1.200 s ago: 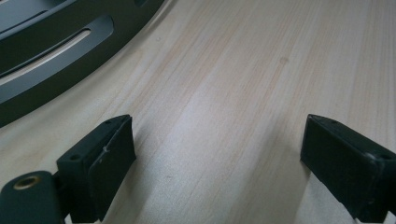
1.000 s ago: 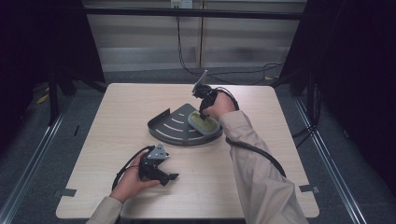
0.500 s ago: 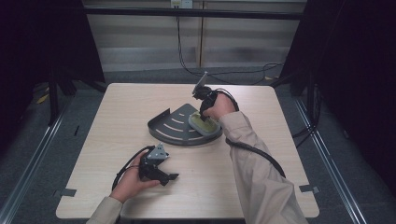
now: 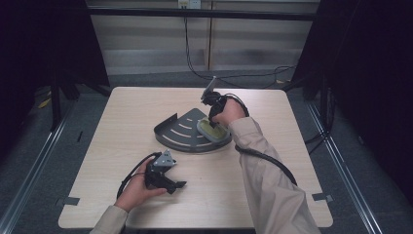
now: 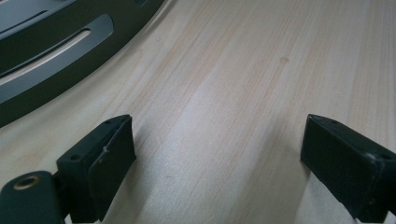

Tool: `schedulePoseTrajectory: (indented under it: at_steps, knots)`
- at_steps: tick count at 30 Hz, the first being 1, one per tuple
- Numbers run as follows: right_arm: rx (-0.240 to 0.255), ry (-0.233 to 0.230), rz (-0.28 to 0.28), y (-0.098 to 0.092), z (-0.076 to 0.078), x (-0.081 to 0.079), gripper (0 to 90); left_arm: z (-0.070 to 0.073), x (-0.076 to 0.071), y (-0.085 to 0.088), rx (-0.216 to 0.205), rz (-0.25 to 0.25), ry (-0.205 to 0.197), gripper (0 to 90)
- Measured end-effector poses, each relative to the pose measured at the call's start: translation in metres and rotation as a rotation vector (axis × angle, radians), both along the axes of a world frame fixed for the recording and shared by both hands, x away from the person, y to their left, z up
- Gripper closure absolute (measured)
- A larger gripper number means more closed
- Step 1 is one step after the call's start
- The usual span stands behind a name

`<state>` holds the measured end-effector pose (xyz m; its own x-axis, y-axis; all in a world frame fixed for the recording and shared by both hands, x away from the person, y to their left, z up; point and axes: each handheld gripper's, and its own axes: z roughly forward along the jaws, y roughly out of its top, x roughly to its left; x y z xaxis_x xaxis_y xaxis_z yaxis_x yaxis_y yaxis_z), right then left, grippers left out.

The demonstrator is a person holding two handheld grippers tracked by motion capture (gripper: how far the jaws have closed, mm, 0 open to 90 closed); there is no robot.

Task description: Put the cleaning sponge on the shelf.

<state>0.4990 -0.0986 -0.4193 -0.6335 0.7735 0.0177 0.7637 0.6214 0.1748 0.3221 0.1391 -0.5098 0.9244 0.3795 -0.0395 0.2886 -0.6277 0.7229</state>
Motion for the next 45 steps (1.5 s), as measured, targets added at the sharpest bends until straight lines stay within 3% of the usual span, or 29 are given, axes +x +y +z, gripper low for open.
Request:
schedulePoseTrajectory:
  at_steps: [28, 36, 45]
  knots:
    - [-0.020, 0.018, -0.016, -0.0004, -0.0063, -0.0007, 68.8, 0.0000, 0.0000, 0.0000, 0.000, 0.000, 0.000, 9.5]
    - [-0.048, 0.018, -0.032, -0.0011, -0.0064, -0.0012, 52.6, 0.0000, 0.0000, 0.0000, 0.000, 0.000, 0.000, 9.5]
    - [-0.055, -0.023, -0.032, -0.0043, 0.0010, -0.0017, 34.9, 0.0000, 0.0000, 0.0000, -0.001, 0.000, 0.001, 9.5]
